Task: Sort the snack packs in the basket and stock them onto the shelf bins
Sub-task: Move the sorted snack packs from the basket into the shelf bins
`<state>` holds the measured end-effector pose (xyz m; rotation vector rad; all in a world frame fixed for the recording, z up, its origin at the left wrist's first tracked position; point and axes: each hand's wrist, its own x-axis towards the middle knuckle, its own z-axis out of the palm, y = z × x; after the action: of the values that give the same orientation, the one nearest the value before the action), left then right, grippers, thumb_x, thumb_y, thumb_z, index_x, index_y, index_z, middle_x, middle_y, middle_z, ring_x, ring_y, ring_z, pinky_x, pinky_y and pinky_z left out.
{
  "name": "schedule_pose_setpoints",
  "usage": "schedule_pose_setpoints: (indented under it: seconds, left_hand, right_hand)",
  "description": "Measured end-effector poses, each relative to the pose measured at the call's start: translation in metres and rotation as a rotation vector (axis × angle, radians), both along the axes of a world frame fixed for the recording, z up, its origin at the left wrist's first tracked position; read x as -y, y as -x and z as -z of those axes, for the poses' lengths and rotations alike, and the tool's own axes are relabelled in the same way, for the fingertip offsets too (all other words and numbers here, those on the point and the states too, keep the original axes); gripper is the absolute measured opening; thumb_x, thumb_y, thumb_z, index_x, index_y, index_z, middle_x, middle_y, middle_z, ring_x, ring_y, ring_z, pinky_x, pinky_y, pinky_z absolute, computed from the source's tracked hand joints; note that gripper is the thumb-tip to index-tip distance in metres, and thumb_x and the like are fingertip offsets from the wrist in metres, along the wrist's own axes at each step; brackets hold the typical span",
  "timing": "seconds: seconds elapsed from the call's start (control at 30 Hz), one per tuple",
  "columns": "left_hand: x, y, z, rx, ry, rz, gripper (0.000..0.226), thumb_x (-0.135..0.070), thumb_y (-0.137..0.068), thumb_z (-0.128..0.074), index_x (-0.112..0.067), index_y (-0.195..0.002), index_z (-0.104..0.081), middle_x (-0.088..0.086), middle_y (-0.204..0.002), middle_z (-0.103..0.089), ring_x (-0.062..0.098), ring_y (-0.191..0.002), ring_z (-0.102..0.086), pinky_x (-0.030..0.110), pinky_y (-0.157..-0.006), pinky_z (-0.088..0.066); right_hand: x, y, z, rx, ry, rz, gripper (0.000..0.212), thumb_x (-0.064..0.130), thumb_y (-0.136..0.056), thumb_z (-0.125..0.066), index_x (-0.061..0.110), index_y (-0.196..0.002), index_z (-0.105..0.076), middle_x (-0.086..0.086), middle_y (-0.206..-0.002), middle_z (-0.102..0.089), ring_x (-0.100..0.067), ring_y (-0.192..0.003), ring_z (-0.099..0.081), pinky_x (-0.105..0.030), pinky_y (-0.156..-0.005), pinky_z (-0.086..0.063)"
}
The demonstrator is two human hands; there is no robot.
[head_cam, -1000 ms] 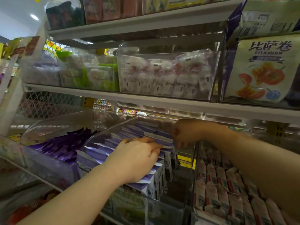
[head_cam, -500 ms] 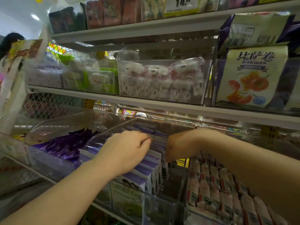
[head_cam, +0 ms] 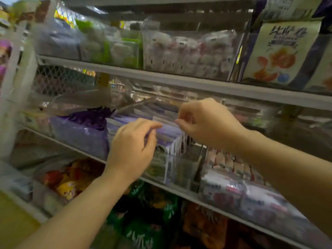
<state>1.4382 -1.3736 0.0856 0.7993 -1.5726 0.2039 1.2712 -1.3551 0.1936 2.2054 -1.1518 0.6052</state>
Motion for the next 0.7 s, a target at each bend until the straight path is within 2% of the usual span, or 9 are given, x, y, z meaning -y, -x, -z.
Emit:
schedule_pose_setpoints:
  seconds: [0.13, 0.27, 0.37, 0.47, 0.53, 0.7]
  left_hand:
    - [-0.026, -0.010, 0.068, -0.080, 0.056, -0.094, 0.024, -0.011, -0.091, -0.048, -0.011, -0.104, -0.067, 0.002, -0.105, -0.064, 0.022, -0.101, -0.058, 0.043, -0.089, -0.047]
    - [-0.047, -0.036, 0.146, -0.121, -0.091, -0.117, 0.023, -0.011, -0.089, -0.046, -0.011, -0.098, -0.067, 0.001, -0.098, -0.063, 0.023, -0.092, -0.060, 0.041, -0.081, -0.049]
    - [-0.064, -0.065, 0.219, -0.180, -0.299, -0.178, 0.024, -0.008, -0.086, -0.047, -0.012, -0.097, -0.068, 0.001, -0.095, -0.065, 0.021, -0.090, -0.061, 0.035, -0.079, -0.047]
    - [-0.083, -0.100, 0.294, -0.221, -0.583, -0.271, 0.023, -0.006, -0.087, -0.050, -0.013, -0.099, -0.069, 0.004, -0.100, -0.068, 0.024, -0.096, -0.063, 0.039, -0.085, -0.049]
    - [-0.095, -0.121, 0.337, -0.264, -0.792, -0.316, 0.023, -0.005, -0.091, -0.052, -0.012, -0.105, -0.069, 0.007, -0.106, -0.070, 0.026, -0.101, -0.063, 0.041, -0.089, -0.048]
    - [-0.125, -0.152, 0.428, -0.233, -1.294, -0.339, 0.026, -0.021, -0.099, -0.048, -0.019, -0.120, -0.063, 0.004, -0.119, -0.066, 0.024, -0.103, -0.061, 0.036, -0.087, -0.050]
  right_hand:
    - [-0.035, -0.033, 0.071, -0.071, -0.069, -0.146, 0.014, 0.034, -0.091, -0.055, 0.023, -0.088, -0.064, 0.008, -0.078, -0.064, -0.016, -0.071, -0.060, -0.038, -0.062, -0.053]
    - [-0.046, -0.065, 0.153, -0.112, -0.210, -0.214, 0.015, 0.035, -0.091, -0.053, 0.024, -0.093, -0.062, 0.007, -0.082, -0.065, -0.018, -0.078, -0.061, -0.037, -0.062, -0.052]
    - [-0.046, -0.090, 0.225, -0.118, -0.387, -0.236, 0.011, 0.034, -0.091, -0.054, 0.026, -0.092, -0.061, 0.008, -0.083, -0.065, -0.016, -0.078, -0.062, -0.034, -0.061, -0.051]
    - [-0.041, -0.114, 0.303, -0.129, -0.572, -0.230, 0.010, 0.035, -0.089, -0.053, 0.030, -0.093, -0.061, 0.009, -0.088, -0.067, -0.018, -0.086, -0.063, -0.031, -0.062, -0.046]
    - [-0.036, -0.128, 0.354, -0.195, -0.709, -0.217, 0.016, 0.036, -0.089, -0.052, 0.030, -0.099, -0.062, 0.008, -0.094, -0.069, -0.020, -0.092, -0.063, -0.032, -0.067, -0.047]
    - [-0.022, -0.154, 0.462, -0.387, -1.080, -0.204, 0.022, 0.031, -0.090, -0.054, 0.025, -0.108, -0.065, 0.001, -0.105, -0.069, -0.021, -0.100, -0.063, -0.036, -0.080, -0.052]
